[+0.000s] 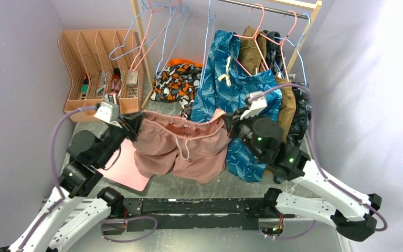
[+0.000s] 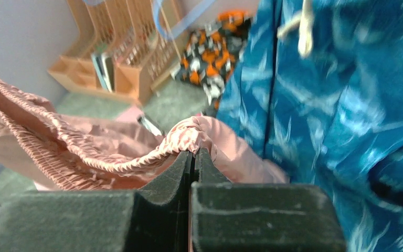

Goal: Place the shorts on the hanger
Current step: Adjust the shorts at the center of the board.

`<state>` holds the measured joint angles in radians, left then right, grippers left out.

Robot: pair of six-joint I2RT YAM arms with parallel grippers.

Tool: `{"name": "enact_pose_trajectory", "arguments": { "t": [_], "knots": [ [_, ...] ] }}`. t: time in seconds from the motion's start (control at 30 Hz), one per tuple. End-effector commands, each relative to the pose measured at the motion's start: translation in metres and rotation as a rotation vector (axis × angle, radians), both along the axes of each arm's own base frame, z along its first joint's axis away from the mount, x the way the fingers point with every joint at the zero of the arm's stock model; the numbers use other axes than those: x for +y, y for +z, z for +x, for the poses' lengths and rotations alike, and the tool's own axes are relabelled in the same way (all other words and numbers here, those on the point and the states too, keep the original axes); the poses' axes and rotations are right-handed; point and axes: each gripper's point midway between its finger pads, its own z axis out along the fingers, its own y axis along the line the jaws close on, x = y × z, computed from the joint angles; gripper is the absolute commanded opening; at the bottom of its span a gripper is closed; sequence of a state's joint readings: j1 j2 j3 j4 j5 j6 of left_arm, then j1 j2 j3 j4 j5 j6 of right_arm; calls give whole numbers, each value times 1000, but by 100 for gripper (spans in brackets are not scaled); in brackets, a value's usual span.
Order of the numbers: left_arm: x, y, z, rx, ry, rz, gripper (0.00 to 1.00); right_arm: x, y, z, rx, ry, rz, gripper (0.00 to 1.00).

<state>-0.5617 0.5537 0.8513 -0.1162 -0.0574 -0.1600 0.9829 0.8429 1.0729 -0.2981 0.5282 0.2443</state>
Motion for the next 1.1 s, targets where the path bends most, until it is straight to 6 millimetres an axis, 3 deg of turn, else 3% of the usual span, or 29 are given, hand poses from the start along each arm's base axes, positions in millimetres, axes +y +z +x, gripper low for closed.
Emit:
{"name": "enact_pose_trajectory", "arguments": {
  "t": [0.0, 0.27, 0.37, 0.4, 0.47, 0.63, 0.67, 0.7, 0.77, 0.83, 0.97, 1.07],
  "knots": [
    [7, -78, 7, 230, 78, -62, 7, 2, -61, 0, 142, -41, 33, 0],
    [7, -147, 15, 430, 145, -90, 7, 9, -139, 1, 284, -85, 16, 0],
    [4, -154, 19, 454, 146, -84, 7, 10, -151, 0, 303, -88, 13, 0],
    [3, -148, 21, 436, 144, -87, 7, 11, -148, 1, 293, -82, 11, 0],
    [2, -113, 28, 335, 135, -90, 7, 15, -120, 6, 228, -65, 3, 0],
    [8, 12, 46, 71, 176, -13, 7, 17, -14, 25, 37, -88, 23, 0],
    [6, 28, 49, 53, 172, 4, 7, 16, 2, 25, 11, -86, 38, 0],
    [6, 44, 46, 29, 163, 2, 7, 16, 11, 24, -7, -79, 52, 0],
    [2, 48, 41, 26, 129, -16, 7, 16, 10, 22, -9, -66, 73, 0],
    [-7, 13, 37, 79, 83, -47, 7, 17, -13, 20, 24, -63, 75, 0],
    [-8, -78, 33, 274, 92, -161, 7, 13, -89, 12, 160, -84, 53, 0],
    [-8, -129, 27, 392, 104, -206, 7, 8, -134, 5, 248, -101, 50, 0]
  ]
}}
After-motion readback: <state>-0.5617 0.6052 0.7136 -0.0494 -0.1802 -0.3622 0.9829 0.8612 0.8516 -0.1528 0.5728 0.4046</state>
